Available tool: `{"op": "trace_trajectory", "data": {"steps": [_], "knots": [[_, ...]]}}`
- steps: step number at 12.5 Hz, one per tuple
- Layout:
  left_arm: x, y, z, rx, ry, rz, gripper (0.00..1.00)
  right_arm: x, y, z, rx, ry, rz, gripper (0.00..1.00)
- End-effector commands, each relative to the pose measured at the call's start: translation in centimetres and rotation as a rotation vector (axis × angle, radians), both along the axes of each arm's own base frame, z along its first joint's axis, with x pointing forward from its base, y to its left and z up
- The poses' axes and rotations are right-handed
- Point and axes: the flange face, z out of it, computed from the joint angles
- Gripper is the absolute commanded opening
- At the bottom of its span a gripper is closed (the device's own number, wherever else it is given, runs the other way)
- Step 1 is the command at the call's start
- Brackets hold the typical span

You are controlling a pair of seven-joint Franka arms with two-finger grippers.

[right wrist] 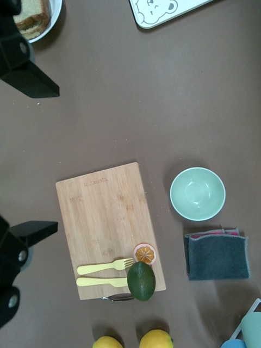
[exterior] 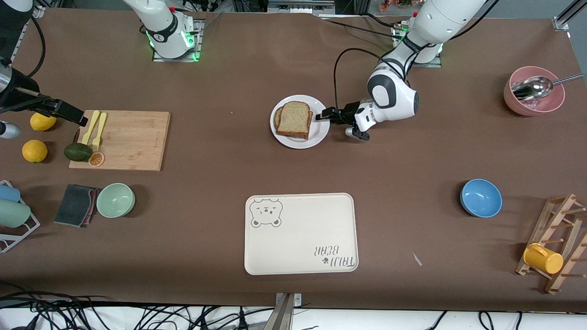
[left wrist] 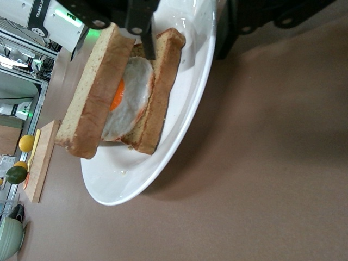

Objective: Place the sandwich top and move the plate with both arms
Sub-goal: 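Slide the white plate with the left gripper onto the cream tray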

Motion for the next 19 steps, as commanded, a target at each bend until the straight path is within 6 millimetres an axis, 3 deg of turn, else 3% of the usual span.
{"op": "trace_trajectory", "data": {"steps": [1, 4, 5, 9, 11, 14, 19], "knots": [[0.1, -0.8, 0.9, -0.011, -0.033, 0.022, 0.26, 0.0, 3.5, 0.6, -0.039, 0.005, 0.073, 1.00], [0.2, -0.8, 1.0, -0.022, -0.044, 0.042, 0.03, 0.0, 4.2, 0.5, -0.043, 0.006, 0.092, 1.00], [0.2, -0.7, 1.1, -0.022, -0.045, 0.047, 0.00, 0.0, 4.2, 0.2, -0.041, 0.010, 0.088, 1.00], [1.2, -0.5, 2.0, -0.033, -0.061, 0.078, 0.00, 0.1, 4.0, 0.2, -0.030, 0.010, 0.092, 1.00], [2.6, -1.1, 3.2, -0.066, -0.072, 0.136, 0.00, 0.2, 4.2, 0.4, -0.027, -0.006, 0.090, 1.00], [5.0, -1.5, 4.8, -0.098, -0.108, 0.180, 0.00, 0.2, 4.1, 0.5, -0.026, -0.010, 0.090, 1.00], [10.5, -0.1, 7.0, -0.131, -0.167, 0.269, 0.00, 0.1, 4.1, 0.6, -0.027, -0.004, 0.090, 1.00]]}}
